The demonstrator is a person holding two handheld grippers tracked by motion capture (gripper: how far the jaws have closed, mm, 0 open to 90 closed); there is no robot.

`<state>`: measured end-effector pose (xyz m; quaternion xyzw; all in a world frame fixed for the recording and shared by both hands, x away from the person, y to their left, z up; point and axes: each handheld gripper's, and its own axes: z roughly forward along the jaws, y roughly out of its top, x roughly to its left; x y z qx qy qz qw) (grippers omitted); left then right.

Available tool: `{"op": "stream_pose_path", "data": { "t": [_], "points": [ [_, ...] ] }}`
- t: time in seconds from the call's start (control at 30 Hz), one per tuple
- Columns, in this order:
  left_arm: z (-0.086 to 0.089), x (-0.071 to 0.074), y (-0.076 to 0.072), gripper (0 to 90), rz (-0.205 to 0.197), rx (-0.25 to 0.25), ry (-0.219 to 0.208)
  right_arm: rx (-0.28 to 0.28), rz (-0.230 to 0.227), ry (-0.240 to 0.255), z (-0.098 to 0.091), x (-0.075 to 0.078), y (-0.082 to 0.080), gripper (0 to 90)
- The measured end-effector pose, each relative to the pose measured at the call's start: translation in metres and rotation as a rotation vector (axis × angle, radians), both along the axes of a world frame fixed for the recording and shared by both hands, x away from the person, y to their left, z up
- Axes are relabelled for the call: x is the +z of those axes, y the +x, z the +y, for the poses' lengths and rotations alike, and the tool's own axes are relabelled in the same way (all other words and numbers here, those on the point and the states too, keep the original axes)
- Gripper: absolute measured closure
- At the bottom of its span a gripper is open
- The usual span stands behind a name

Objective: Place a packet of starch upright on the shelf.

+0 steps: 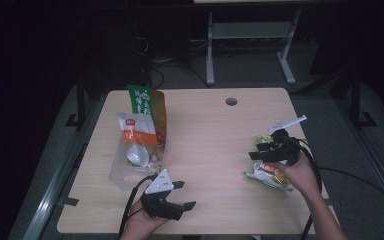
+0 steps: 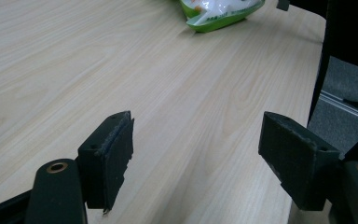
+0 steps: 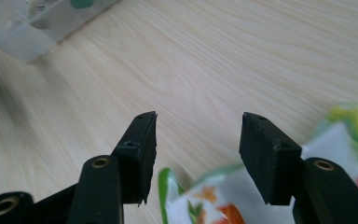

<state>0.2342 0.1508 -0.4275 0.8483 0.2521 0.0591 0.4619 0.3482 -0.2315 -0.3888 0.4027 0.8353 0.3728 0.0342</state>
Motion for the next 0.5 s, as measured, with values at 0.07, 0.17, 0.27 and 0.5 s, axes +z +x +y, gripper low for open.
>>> {"op": "stream_pose_path", "data": {
  "t": [0.07, 0.17, 0.27, 0.5],
  "points": [
    [0.0, 0.0, 0.0, 25.7, 0.001, 0.003, -0.003, -0.018, 0.001, -0.003, -0.008, -0.001, -0.002, 45.1],
    [-0.002, -0.002, 0.001, 25.7, 0.003, 0.001, -0.001, -0.045, -0.001, -0.003, -0.023, -0.003, -0.007, 44.7],
    [-0.003, -0.002, 0.0, 25.7, 0.006, 0.003, -0.002, -0.064, 0.009, -0.007, -0.028, -0.004, -0.009, 44.8],
    [-0.004, -0.003, 0.0, 25.7, 0.008, 0.0, 0.002, -0.117, 0.007, -0.038, -0.052, -0.009, -0.015, 44.5]
  ]
}}
